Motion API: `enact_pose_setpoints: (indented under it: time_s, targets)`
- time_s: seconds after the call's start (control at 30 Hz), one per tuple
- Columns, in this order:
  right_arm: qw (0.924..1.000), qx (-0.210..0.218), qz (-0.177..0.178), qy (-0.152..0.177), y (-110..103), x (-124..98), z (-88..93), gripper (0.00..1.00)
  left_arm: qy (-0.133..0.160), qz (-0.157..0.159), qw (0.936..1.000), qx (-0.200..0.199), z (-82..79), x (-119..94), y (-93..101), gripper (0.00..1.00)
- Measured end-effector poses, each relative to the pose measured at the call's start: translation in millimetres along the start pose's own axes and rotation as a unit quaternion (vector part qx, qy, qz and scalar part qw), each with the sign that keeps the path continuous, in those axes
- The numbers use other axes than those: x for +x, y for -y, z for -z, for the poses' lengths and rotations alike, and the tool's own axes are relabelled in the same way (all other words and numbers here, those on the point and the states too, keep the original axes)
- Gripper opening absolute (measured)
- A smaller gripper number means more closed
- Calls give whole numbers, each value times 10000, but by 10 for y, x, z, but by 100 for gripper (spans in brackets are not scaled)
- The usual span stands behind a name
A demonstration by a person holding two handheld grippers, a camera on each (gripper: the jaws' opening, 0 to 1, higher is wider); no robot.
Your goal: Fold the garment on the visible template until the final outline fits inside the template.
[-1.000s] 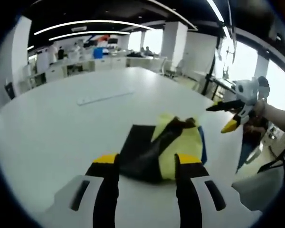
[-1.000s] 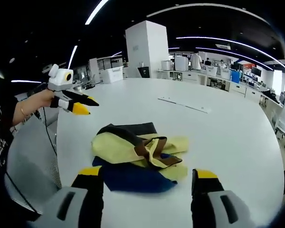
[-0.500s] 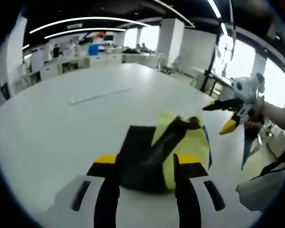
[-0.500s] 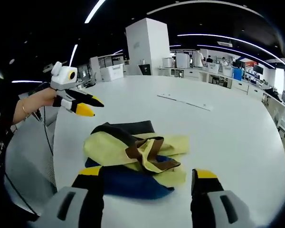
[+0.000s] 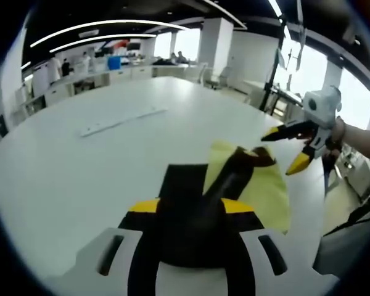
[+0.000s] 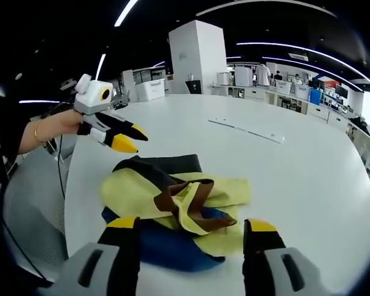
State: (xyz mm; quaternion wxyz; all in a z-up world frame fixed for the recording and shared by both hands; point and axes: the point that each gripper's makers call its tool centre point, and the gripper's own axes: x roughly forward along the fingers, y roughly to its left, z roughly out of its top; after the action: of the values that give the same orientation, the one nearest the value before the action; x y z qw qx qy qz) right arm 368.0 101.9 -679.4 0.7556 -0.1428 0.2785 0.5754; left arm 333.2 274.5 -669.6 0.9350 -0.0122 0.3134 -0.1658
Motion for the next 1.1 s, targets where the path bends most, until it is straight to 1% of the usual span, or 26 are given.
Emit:
enact_pose_setpoints:
  time_s: [0.07,0.2,0.43,0.67,0.83,0.97,1.1]
  targets:
    - [10000,-3,-23,-9,2,27,6,64,-101,50,9999,98,33,63,7,31]
    - [10000,-16,-78,-27,7,72,21,60,-190,154,9995,202,62,169,30,31]
    - [9999,-51,-126,-100,14,139,69,60,-356,295,9984,316,118,317,24,29]
    - [9998,-74,-111,-116,44,171,81,57,-697,559,9947,518,220,465,74,25]
    - [9998,-128,-92,-115,61,171,89,55,-739,699,9930,603,218,511,113,21]
    - [9998,-132,-77,-119,75,182,99,54,-879,805,9899,767,258,559,137,19]
    - [9999,-88,-45,-72,84,190,84,54,-986,926,9867,905,281,587,183,14]
